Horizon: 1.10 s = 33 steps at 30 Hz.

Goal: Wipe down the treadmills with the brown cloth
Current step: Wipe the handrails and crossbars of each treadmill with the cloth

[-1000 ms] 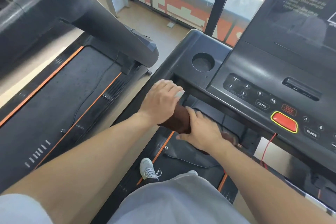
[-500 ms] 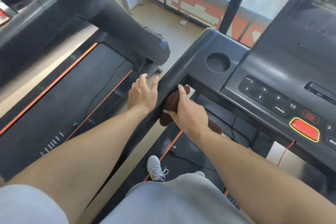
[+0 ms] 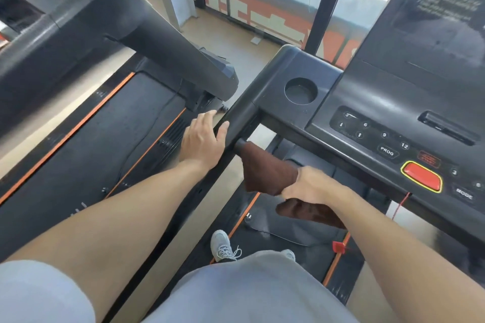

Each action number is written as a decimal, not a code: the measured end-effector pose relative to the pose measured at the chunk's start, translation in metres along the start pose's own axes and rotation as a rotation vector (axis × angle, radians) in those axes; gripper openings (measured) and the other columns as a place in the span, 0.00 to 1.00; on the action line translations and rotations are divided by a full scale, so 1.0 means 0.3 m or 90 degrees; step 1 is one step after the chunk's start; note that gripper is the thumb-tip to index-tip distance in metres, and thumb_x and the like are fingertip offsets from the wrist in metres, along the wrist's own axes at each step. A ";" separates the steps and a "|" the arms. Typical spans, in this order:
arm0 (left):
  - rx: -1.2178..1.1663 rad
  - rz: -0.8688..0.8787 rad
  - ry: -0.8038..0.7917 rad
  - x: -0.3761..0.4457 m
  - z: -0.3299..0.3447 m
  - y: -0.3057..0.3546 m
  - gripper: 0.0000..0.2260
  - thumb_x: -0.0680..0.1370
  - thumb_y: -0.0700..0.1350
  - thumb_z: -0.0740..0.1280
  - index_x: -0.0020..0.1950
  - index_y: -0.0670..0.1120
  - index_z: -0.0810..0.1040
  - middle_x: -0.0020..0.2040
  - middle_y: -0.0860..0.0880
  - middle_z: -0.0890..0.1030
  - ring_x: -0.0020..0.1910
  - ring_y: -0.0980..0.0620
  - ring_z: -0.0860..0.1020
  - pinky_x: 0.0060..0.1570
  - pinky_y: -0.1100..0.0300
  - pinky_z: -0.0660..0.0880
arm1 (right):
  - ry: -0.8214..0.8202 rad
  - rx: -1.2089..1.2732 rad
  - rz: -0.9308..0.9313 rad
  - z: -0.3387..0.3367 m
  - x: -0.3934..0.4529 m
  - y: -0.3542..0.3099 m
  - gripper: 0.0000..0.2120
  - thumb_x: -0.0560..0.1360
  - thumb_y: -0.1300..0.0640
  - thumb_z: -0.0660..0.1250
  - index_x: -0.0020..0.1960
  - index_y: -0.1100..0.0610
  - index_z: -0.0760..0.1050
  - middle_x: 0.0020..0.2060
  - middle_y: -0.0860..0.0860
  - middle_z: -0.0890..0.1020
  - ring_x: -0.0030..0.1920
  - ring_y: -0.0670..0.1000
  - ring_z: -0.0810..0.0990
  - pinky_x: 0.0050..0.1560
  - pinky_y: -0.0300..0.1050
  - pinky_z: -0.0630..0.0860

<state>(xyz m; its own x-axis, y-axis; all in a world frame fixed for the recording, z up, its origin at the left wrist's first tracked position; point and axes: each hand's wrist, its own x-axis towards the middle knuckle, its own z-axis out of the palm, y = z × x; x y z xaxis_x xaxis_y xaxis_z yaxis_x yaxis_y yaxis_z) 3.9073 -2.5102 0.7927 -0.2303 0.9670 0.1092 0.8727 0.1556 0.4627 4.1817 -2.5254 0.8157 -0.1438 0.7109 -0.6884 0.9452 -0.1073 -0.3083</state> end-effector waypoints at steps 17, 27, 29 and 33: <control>0.087 -0.013 -0.037 0.005 -0.012 0.025 0.25 0.85 0.61 0.53 0.72 0.46 0.72 0.64 0.46 0.80 0.62 0.45 0.76 0.62 0.48 0.73 | 0.315 -0.090 -0.209 0.103 0.090 -0.310 0.15 0.74 0.49 0.66 0.54 0.55 0.66 0.48 0.51 0.81 0.44 0.58 0.83 0.40 0.49 0.76; 0.211 0.205 0.057 -0.006 0.001 0.031 0.20 0.85 0.53 0.58 0.74 0.45 0.71 0.71 0.44 0.75 0.71 0.42 0.72 0.70 0.45 0.68 | 0.219 -0.116 -0.184 0.064 0.122 -0.270 0.30 0.72 0.45 0.71 0.69 0.55 0.65 0.48 0.53 0.82 0.49 0.61 0.83 0.42 0.48 0.71; 0.303 0.323 0.043 0.020 0.003 0.039 0.21 0.85 0.51 0.58 0.77 0.46 0.68 0.76 0.43 0.70 0.76 0.42 0.67 0.76 0.43 0.62 | 0.177 -0.118 -0.157 0.046 0.102 -0.243 0.28 0.72 0.43 0.71 0.67 0.53 0.69 0.50 0.52 0.83 0.50 0.59 0.83 0.43 0.47 0.72; 0.271 0.273 0.009 0.066 -0.019 0.035 0.26 0.83 0.54 0.59 0.78 0.44 0.67 0.78 0.43 0.68 0.78 0.42 0.64 0.78 0.44 0.58 | 0.105 -0.109 -0.137 0.010 0.026 -0.100 0.22 0.73 0.38 0.69 0.61 0.50 0.74 0.53 0.52 0.84 0.54 0.59 0.82 0.47 0.47 0.73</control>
<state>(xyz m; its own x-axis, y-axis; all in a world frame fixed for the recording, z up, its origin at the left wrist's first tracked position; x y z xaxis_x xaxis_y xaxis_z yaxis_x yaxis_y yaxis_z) 3.9093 -2.4906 0.8048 0.1770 0.9590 0.2214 0.9840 -0.1776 -0.0174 4.1515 -2.5187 0.8177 -0.3094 0.8094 -0.4991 0.9358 0.1659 -0.3111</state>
